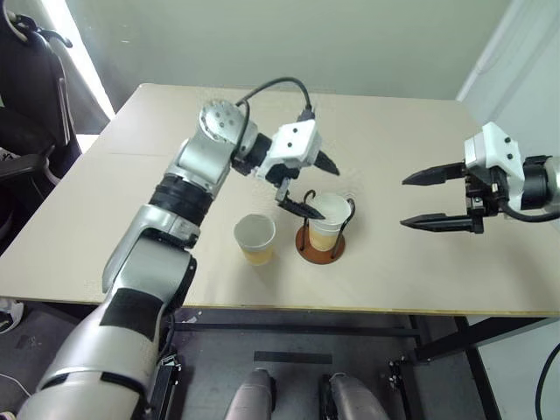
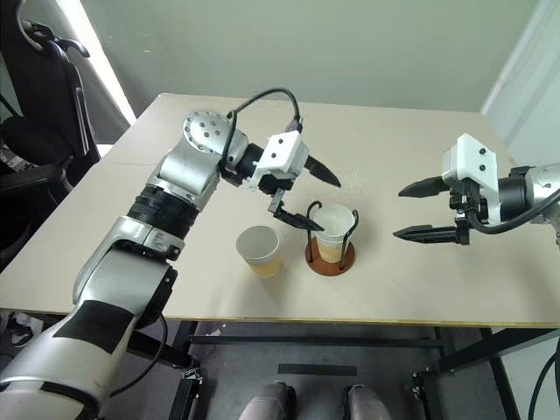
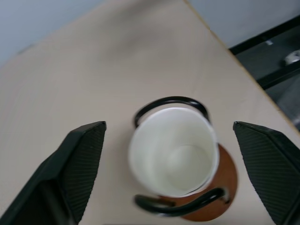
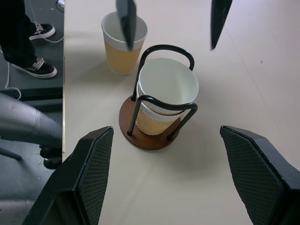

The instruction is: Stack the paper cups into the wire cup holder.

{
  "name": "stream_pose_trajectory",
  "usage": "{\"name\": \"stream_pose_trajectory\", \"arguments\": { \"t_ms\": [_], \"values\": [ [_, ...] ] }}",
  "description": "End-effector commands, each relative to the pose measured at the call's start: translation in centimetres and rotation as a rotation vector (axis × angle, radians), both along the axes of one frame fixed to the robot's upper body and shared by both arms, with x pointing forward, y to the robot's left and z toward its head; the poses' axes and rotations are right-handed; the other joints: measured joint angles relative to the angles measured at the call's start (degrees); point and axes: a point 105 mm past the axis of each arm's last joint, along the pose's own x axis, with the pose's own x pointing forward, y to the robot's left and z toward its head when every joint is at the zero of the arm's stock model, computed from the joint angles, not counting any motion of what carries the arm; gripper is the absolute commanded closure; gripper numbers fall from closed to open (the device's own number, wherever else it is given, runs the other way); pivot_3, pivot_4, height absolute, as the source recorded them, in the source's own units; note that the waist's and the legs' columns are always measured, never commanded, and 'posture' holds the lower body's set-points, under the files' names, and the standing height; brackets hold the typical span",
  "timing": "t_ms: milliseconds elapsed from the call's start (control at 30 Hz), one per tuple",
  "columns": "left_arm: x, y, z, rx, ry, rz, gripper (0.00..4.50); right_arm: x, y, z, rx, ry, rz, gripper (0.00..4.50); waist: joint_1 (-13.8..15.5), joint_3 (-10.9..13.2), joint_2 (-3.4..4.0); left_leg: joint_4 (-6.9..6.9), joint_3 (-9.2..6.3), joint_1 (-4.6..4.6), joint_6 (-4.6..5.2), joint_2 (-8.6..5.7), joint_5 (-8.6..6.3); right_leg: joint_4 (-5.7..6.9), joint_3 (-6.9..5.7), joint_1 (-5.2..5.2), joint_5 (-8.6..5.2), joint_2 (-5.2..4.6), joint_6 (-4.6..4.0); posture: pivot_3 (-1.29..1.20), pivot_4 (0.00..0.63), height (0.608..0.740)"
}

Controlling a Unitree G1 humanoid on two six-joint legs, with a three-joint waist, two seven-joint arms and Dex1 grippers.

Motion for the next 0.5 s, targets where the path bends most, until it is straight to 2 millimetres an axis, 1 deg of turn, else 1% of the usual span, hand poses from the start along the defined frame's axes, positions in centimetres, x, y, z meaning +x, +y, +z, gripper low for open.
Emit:
{"name": "stream_pose_trajectory", "arguments": {
  "t_ms": [33,167,367,500],
  "values": [
    [0.2,1.0,2.8,-0.024,-0.127,0.018,0.01,-0.1,0.2,1.1,-0.006,-0.056,0.008,0.80,-0.01,0.00,0.00,-0.01,0.00,0.00,0.00,0.00,0.00,-0.02,0.00,0.00,0.00,0.00,0.00,0.00,0.150,0.740],
    [0.0,3.0,3.7,0.047,-0.173,0.028,0.01,0.0,0.2,1.1,-0.009,-0.053,0.013,0.80,-0.06,0.00,0.00,-0.02,0.00,-0.01,0.05,0.00,-0.03,-0.08,0.01,0.00,0.00,0.01,0.00,0.00,0.150,0.740],
    [-1.1,5.6,4.7,0.141,-0.162,0.058,0.01,0.0,0.2,1.1,-0.013,-0.031,0.020,0.80,-0.11,0.00,0.00,-0.03,0.00,-0.08,0.09,0.00,-0.06,-0.19,0.02,-0.05,0.00,0.00,-0.01,0.00,0.150,0.740],
    [-2.4,6.5,4.1,0.199,-0.131,0.049,0.01,-0.2,0.3,1.1,-0.014,-0.017,0.031,0.80,0.03,0.00,0.01,-0.05,-0.01,-0.13,0.14,0.00,-0.09,-0.31,0.02,-0.05,0.01,-0.02,-0.01,0.00,0.150,0.740]
  ]
}}
